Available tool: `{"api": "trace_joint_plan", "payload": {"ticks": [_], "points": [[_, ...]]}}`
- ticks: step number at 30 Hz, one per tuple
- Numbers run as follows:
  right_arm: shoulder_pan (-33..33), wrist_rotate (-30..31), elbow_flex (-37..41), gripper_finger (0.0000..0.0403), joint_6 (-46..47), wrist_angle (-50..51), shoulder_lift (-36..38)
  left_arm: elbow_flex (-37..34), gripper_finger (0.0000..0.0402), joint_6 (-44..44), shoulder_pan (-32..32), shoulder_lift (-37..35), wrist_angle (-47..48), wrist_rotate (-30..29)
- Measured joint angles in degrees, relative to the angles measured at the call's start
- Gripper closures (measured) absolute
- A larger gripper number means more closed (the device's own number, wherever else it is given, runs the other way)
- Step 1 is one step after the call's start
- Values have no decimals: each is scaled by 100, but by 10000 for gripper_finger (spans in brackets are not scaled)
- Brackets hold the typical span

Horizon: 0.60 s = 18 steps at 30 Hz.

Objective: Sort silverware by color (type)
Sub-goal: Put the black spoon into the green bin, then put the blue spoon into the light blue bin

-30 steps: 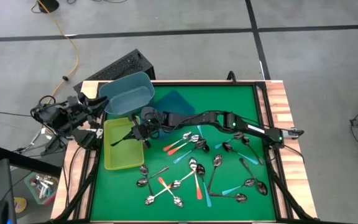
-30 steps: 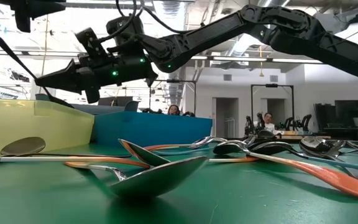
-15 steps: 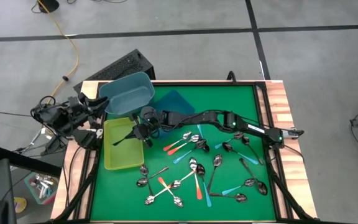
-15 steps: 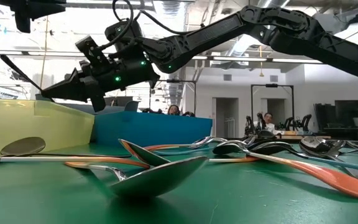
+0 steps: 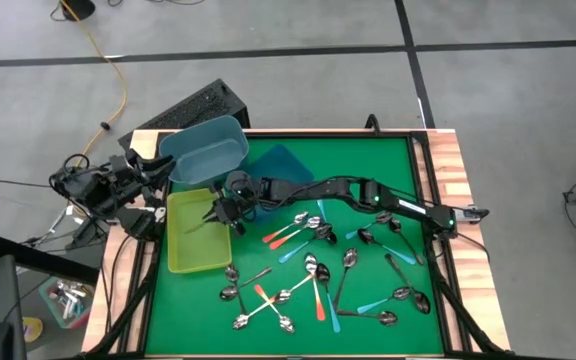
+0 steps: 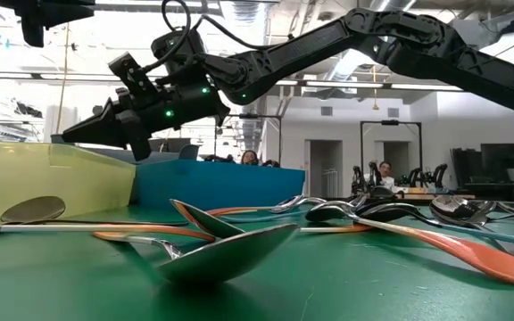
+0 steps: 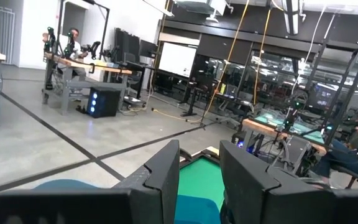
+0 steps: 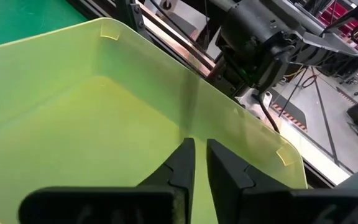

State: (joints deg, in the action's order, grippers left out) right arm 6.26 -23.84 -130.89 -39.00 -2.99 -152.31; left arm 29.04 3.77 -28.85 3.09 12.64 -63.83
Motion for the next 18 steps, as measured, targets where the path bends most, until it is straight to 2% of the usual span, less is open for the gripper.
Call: {"api": "trace_joint_plan", "payload": {"ticks": [10,14,18], "points": [[28,64,4,315,558,-214,73,0,301,13,0,0,-5,0],[53,169,7,315,603,-155,510,0,301,38,-1,0,-13,2],[146,169,-17,315,607,586,1049,0,301,76,1,0,-17,21]]}}
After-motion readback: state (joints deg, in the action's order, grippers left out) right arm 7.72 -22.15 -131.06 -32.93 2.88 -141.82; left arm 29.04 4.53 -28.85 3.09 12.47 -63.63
